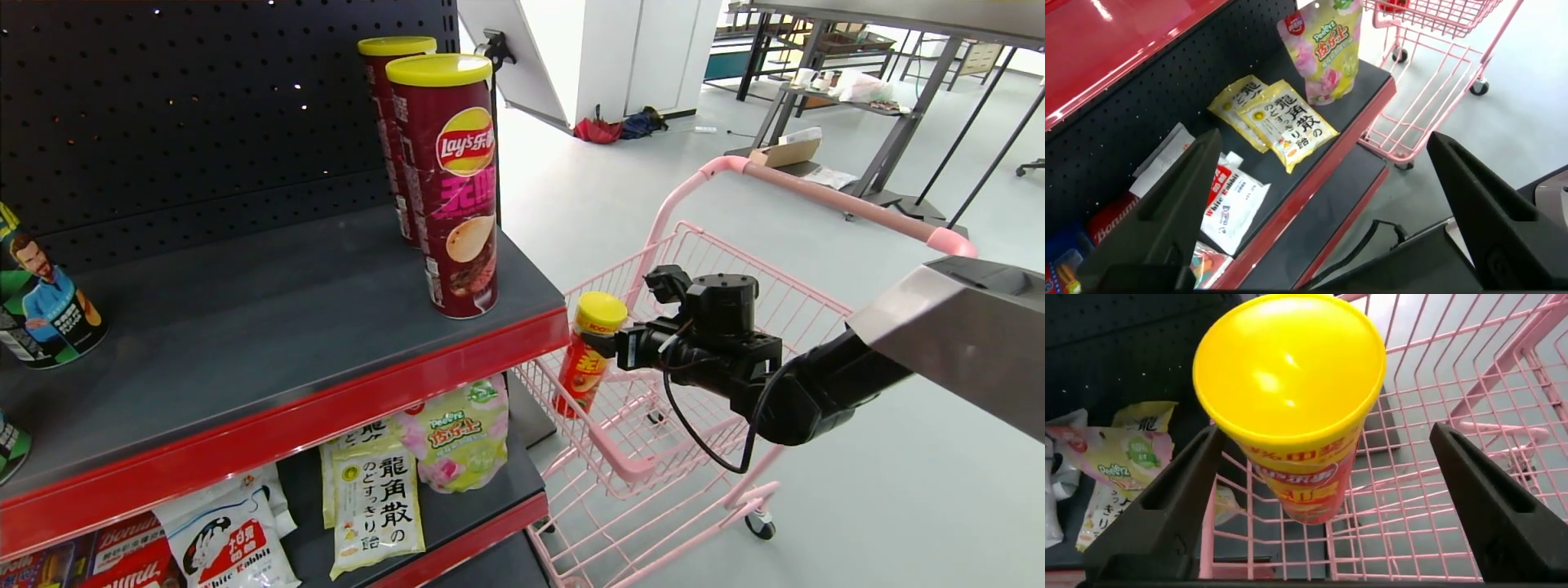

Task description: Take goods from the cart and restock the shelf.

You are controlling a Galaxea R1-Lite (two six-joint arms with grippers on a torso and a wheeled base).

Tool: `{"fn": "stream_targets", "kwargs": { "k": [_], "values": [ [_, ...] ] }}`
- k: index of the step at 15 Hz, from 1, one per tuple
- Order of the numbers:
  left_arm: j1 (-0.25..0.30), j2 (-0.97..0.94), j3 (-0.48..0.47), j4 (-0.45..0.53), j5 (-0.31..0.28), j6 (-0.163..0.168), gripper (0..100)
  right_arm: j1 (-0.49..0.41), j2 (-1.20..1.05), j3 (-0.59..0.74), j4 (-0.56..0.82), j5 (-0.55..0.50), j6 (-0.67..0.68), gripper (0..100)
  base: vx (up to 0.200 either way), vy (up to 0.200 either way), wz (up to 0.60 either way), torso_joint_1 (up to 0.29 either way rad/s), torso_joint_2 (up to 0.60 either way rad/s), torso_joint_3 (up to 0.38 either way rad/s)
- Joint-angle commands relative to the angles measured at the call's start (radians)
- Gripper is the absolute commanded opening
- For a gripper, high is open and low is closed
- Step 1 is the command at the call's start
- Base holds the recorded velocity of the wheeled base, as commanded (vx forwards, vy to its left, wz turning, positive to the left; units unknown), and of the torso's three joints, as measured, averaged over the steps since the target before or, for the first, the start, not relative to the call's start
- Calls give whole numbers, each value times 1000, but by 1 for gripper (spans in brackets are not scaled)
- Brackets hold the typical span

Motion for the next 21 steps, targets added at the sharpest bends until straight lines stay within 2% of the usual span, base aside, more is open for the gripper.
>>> {"fn": "stream_targets", "kwargs": {
  "k": [1,7,17,18,21],
  "values": [
    [0,2,1,1,0,0,100,0,24,-20,0,2,11,100,0,0,0,0,0,0],
    [0,2,0,1,3,0,100,11,88,-100,0,3,35,100,0,0,0,0,0,0],
    [0,2,1,2,3,0,100,45,150,-141,0,0,74,100,0,0,0,0,0,0],
    [0,2,1,2,3,0,100,45,154,-143,0,0,72,0,0,0,0,0,0,0],
    [0,2,1,2,3,0,100,45,156,-143,-2,-1,70,0,0,0,0,0,0,0]
  ]
}}
